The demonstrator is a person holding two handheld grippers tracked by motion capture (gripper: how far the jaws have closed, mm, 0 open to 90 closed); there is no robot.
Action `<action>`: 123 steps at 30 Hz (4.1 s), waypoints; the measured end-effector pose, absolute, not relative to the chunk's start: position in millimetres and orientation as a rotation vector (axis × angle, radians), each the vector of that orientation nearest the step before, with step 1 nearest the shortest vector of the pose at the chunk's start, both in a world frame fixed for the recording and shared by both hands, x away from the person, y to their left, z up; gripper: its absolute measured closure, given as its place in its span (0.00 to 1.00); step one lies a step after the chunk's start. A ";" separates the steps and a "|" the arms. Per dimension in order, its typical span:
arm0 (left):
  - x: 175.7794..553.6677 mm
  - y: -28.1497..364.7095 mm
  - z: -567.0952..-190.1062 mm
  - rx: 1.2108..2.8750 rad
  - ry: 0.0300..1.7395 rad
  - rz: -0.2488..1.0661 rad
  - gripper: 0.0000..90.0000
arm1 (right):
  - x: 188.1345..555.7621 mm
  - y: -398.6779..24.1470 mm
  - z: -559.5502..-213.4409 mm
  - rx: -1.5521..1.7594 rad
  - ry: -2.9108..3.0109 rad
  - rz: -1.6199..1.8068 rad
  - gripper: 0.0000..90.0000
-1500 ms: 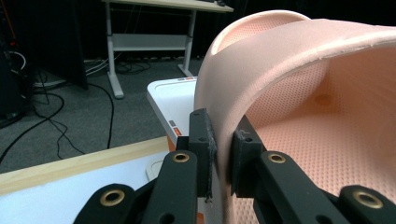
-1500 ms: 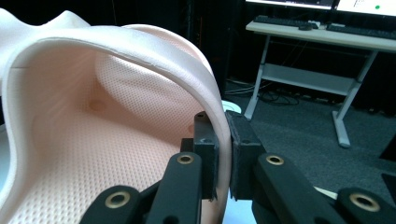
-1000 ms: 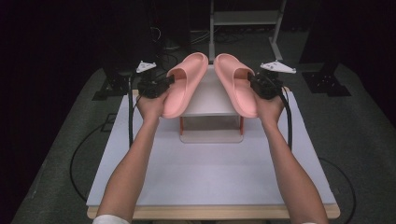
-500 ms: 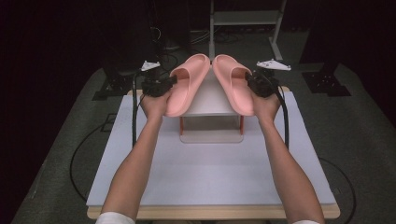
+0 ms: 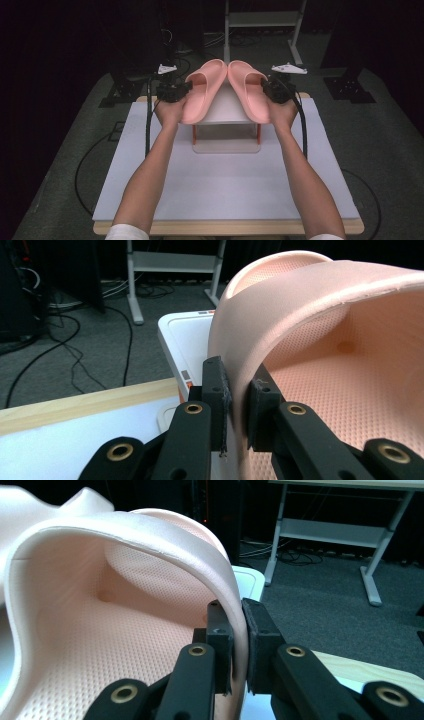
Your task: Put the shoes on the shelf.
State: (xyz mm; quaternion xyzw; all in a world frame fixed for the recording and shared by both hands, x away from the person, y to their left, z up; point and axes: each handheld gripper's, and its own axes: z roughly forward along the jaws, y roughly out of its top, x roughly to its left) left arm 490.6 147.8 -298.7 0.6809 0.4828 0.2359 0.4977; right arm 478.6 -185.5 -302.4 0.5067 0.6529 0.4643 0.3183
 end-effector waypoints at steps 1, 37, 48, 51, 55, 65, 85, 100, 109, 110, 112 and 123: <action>490.5 147.7 -298.6 1.650 1.173 0.572 0.91 | 478.6 -185.8 -302.3 1.335 1.719 1.224 0.92; 488.8 139.6 -300.4 1.672 1.192 0.509 0.76 | 478.7 -182.8 -302.5 1.354 1.773 1.228 0.83; 484.2 139.5 -300.8 1.645 1.179 0.480 0.74 | 476.1 -182.8 -301.5 1.357 1.790 1.238 0.81; 482.4 139.2 -301.5 1.642 1.179 0.475 0.74 | 476.0 -182.7 -301.4 1.361 1.789 1.241 0.81; 481.5 140.0 -302.5 1.630 1.180 0.463 0.74 | 475.3 -182.1 -301.1 1.369 1.789 1.244 0.81; 478.4 135.1 -304.4 1.622 1.165 0.442 0.74 | 473.0 -178.8 -299.9 1.378 1.818 1.270 0.79; 485.9 127.2 -305.7 1.625 1.135 0.463 0.74 | 476.9 -175.0 -302.9 1.358 1.807 1.292 0.78; 492.8 125.3 -306.2 1.637 1.124 0.474 0.74 | 481.5 -176.6 -305.4 1.356 1.785 1.309 0.78; 494.8 125.2 -305.9 1.645 1.121 0.475 0.74 | 482.9 -178.2 -306.4 1.352 1.784 1.317 0.77; 494.8 125.3 -305.8 1.646 1.119 0.475 0.74 | 482.9 -178.2 -306.3 1.351 1.785 1.317 0.77; 494.5 125.4 -305.9 1.645 1.117 0.475 0.73 | 482.7 -178.5 -306.4 1.348 1.787 1.320 0.76; 489.3 131.3 -301.8 1.639 1.101 0.488 0.68 | 478.7 -184.5 -302.8 1.352 1.797 1.364 0.69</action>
